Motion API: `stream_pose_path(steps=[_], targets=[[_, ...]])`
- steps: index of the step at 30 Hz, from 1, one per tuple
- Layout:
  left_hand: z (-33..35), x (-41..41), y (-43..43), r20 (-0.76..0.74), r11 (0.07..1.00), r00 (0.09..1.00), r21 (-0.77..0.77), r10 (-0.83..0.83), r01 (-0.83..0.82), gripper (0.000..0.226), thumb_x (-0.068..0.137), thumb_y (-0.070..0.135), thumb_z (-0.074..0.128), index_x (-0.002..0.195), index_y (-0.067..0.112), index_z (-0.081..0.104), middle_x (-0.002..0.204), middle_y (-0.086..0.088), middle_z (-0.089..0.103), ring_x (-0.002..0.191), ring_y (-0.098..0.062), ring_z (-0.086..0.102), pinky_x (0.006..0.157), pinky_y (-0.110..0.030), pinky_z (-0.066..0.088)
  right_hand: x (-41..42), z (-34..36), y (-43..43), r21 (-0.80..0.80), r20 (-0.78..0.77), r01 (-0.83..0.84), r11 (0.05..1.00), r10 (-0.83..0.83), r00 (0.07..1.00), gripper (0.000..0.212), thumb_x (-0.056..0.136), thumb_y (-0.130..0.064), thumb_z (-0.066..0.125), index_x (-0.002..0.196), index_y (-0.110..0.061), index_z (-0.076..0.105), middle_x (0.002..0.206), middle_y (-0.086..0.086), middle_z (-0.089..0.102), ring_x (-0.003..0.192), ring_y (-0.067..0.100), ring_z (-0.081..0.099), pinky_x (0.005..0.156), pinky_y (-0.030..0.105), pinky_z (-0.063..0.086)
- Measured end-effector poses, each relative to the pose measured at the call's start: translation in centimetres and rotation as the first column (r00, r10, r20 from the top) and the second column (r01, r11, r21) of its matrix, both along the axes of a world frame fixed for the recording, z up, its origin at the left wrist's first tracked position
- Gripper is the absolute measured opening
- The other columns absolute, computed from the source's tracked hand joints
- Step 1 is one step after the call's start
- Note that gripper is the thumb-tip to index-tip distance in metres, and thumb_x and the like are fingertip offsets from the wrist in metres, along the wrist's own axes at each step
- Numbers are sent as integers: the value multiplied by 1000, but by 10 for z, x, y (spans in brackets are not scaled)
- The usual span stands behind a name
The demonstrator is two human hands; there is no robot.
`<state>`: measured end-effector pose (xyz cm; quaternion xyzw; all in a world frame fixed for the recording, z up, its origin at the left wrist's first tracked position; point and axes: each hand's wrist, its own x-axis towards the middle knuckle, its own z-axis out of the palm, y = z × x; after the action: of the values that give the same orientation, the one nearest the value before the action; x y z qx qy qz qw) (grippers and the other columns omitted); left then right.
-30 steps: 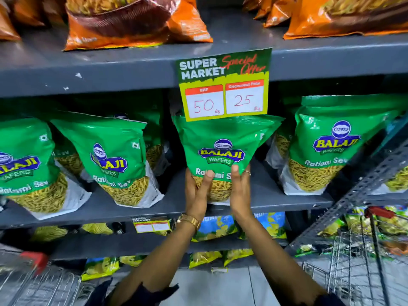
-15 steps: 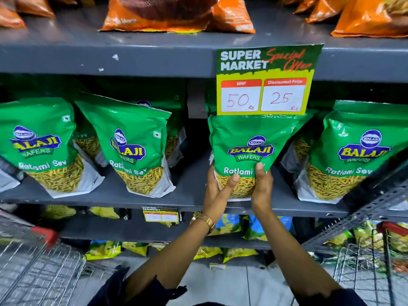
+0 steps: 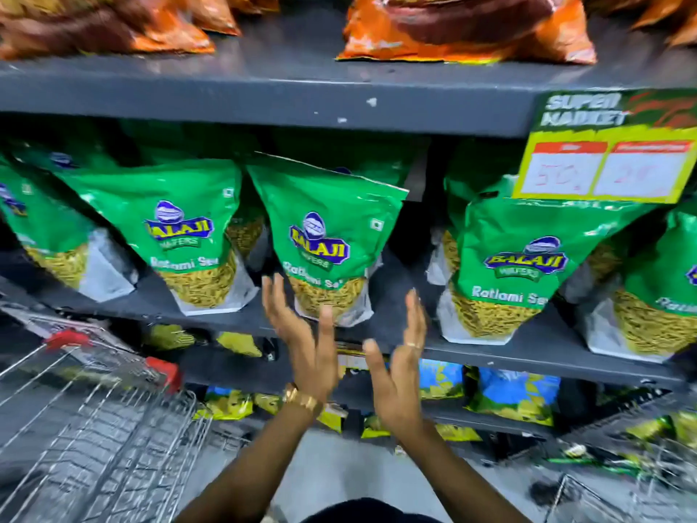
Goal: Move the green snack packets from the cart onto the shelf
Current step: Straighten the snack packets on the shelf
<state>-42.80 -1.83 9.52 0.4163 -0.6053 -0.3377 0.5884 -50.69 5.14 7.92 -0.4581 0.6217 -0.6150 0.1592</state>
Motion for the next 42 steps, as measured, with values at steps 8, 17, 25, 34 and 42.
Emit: stream_pose_path(steps=[8, 17, 25, 34, 42], targets=[[-11, 1, -66, -245, 898, 959, 376, -143, 229, 95, 78, 78, 36, 151, 19, 22, 160, 1, 26, 148, -11, 24, 124, -44, 19, 23, 5, -86, 83, 244, 94, 992, -112, 963, 94, 75, -83, 37, 149, -27, 22, 155, -10, 31, 147, 12, 25, 123, 48, 16], [-25, -6, -58, -141, 888, 954, 349, -264, 298, 86, 78, 81, 37, 149, 35, 21, 160, 2, 25, 150, -18, 20, 122, -53, 19, 4, 1, -100, 59, 314, 156, 986, -167, 935, 58, 75, -82, 40, 118, -45, 49, 120, -14, 61, 115, 11, 59, 105, 46, 45], [-11, 17, -59, -67, 836, 918, 392, -391, 385, 112, 64, 93, 27, 153, 31, -2, 157, 21, 0, 151, -8, 2, 125, -48, 9, 21, 1, -107, 60, 272, 348, 936, -350, 896, 85, 80, -78, 37, 144, -22, 32, 146, 1, 45, 136, 19, 41, 116, 51, 30], [-3, 155, -69, -41, 999, 999, 9, -33, 34, 80, 91, 63, 33, 152, 16, 12, 164, 0, 10, 152, -14, 8, 123, -30, 13, 152, 12, -100, -216, -119, 88, 972, -116, 986, 52, 93, -50, 46, 133, -16, 46, 134, 0, 47, 129, 15, 44, 111, 31, 33], [-12, 192, -147, -207, 889, 978, 441, -37, 126, 65, 97, 53, 28, 153, 25, 10, 163, 6, 9, 140, 3, 12, 123, -34, 14, 179, 8, -204, 41, 343, 65, 997, -75, 936, 100, 72, -71, 55, 149, -16, 25, 151, -9, 31, 141, 9, 31, 120, 45, 27]])
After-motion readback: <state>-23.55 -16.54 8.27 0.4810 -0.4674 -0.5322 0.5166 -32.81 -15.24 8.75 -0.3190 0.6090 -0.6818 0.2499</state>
